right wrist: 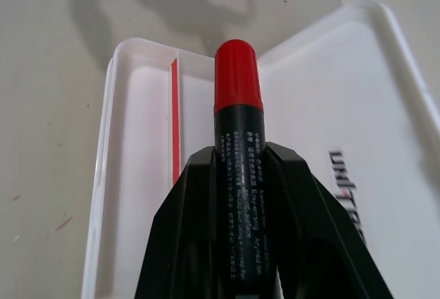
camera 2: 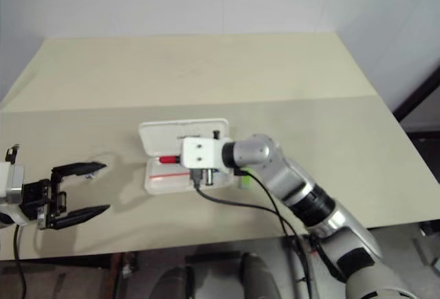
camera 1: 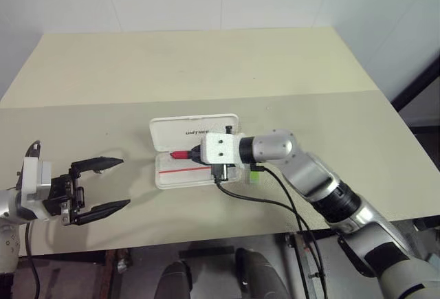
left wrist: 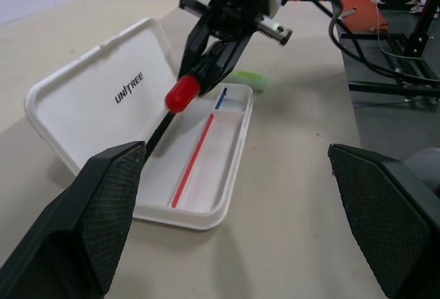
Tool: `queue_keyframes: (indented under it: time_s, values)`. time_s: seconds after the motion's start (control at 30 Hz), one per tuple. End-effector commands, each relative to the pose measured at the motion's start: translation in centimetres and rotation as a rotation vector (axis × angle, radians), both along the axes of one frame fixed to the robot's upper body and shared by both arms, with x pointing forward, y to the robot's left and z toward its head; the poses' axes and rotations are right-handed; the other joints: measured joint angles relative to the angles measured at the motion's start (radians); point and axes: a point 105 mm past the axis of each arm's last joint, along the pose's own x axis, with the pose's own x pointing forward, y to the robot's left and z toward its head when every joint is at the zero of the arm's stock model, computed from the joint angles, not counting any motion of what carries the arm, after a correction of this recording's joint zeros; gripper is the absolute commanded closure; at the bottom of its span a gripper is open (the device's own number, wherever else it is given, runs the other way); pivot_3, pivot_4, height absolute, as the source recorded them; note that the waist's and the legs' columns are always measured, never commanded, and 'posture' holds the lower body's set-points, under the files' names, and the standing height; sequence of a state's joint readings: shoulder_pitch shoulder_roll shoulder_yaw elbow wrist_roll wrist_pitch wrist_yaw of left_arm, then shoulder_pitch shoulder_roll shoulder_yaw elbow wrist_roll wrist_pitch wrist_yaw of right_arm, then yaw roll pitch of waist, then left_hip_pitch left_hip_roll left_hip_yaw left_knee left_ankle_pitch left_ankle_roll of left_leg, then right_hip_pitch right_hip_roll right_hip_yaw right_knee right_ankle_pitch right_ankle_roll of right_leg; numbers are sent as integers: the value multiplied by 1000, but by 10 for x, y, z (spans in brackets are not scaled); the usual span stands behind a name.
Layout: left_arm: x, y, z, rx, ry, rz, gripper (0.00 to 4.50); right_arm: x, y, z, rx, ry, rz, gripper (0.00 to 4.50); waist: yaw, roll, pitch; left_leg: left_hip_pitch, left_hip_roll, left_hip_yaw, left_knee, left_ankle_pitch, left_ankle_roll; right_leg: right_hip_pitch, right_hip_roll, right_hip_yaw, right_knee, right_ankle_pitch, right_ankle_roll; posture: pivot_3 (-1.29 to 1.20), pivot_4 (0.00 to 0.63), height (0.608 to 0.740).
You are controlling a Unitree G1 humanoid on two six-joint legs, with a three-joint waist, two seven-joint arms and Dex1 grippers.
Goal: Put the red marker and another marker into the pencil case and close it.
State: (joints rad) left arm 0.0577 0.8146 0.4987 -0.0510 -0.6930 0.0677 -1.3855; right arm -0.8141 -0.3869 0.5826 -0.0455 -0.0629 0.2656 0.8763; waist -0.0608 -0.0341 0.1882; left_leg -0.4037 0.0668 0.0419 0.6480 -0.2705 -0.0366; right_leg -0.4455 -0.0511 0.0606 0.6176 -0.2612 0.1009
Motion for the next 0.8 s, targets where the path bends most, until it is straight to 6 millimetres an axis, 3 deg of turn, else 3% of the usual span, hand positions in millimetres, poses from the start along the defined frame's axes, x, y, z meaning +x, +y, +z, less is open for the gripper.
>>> queue_keyframes:
  time_s: [0.03,0.27,0.5,0.7,0.8]
  values:
    - [-5,8,11,-10,-41,19,0,4,9,13,15,-86,29,3880,1,0,0,0,1,0,0,0,0,0,1,0,1,0,0,0,150,740]
    - [-3,20,14,7,-68,70,0,18,20,14,27,-119,6,3880,0,0,0,2,1,-1,0,1,-1,0,2,0,3,-1,-2,0,150,740]
    - [-3,15,15,4,-77,62,0,23,22,9,14,-125,-5,3880,0,0,0,1,1,-1,-1,1,-1,-1,2,0,3,-1,-2,0,150,740]
    - [-2,15,15,3,-79,59,0,23,20,5,-10,-114,-5,1762,-1,0,0,1,1,-1,-1,1,-1,-1,2,0,3,-1,-2,0,150,740]
    - [-2,13,15,3,-81,55,0,13,19,6,-11,-86,39,672,-1,0,0,1,1,-1,0,1,-1,-1,2,0,4,-1,-2,0,150,740]
